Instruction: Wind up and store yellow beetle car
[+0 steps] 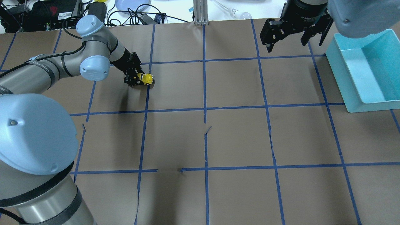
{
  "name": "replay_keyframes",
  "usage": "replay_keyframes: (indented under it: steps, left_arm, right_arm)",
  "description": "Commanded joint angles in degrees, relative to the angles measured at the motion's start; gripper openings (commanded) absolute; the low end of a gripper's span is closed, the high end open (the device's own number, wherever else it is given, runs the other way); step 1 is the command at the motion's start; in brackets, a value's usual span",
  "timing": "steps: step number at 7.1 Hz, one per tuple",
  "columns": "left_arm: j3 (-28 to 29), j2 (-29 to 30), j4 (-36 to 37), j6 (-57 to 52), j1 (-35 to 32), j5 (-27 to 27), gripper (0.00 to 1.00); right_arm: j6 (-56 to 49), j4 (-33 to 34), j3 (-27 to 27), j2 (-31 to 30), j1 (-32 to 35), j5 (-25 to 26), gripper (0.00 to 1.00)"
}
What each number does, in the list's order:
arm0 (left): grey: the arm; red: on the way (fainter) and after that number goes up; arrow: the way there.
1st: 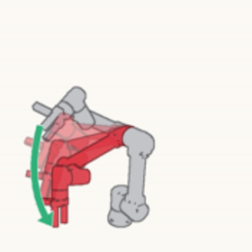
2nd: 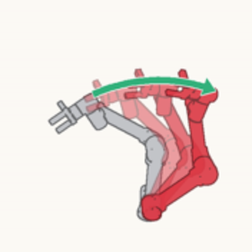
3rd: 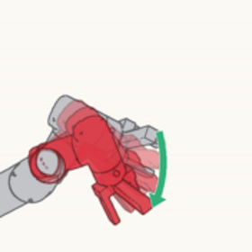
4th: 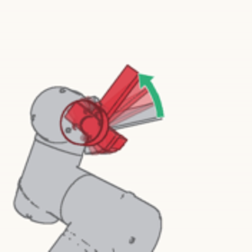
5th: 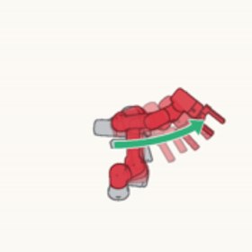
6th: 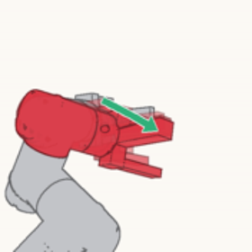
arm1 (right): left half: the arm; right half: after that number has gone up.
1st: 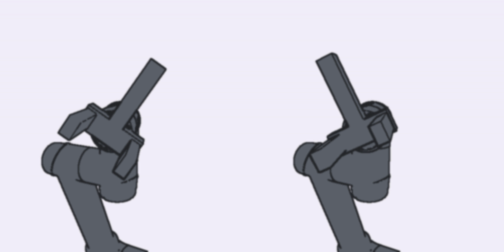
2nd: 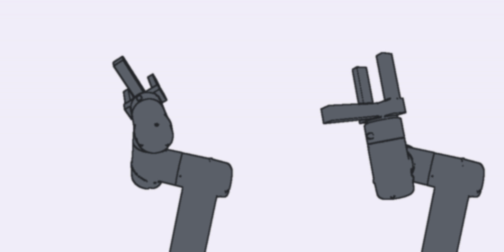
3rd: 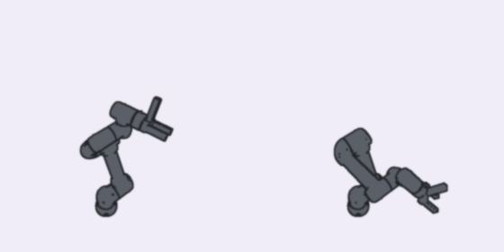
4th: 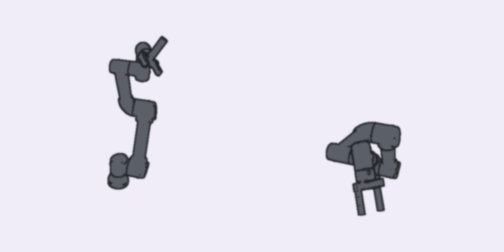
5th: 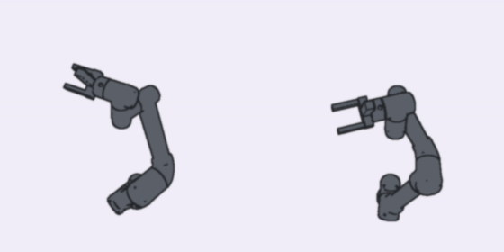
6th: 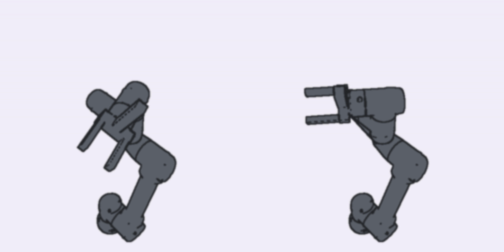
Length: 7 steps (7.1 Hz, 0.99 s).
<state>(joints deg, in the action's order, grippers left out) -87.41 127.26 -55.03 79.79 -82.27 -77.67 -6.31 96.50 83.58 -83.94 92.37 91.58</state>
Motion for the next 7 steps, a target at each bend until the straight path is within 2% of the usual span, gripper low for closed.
replay_keyframes:
  steps: [1,6,7]
  left_arm:
    - [0.0,-0.1,0.1,-3.1,2.4,-2.0,0.0]
    - [-0.3,0.1,0.2,-12.0,8.5,-2.1,0.0]
    - [-0.4,0.3,0.2,-12.0,8.8,-3.5,0.0]
  right_arm:
    - [0.1,0.0,0.0,0.0,0.0,0.0,1.0]
    - [0.1,0.0,0.0,0.0,0.0,0.0,1.0]
    - [0.1,0.0,0.0,0.0,0.0,0.0,1.0]
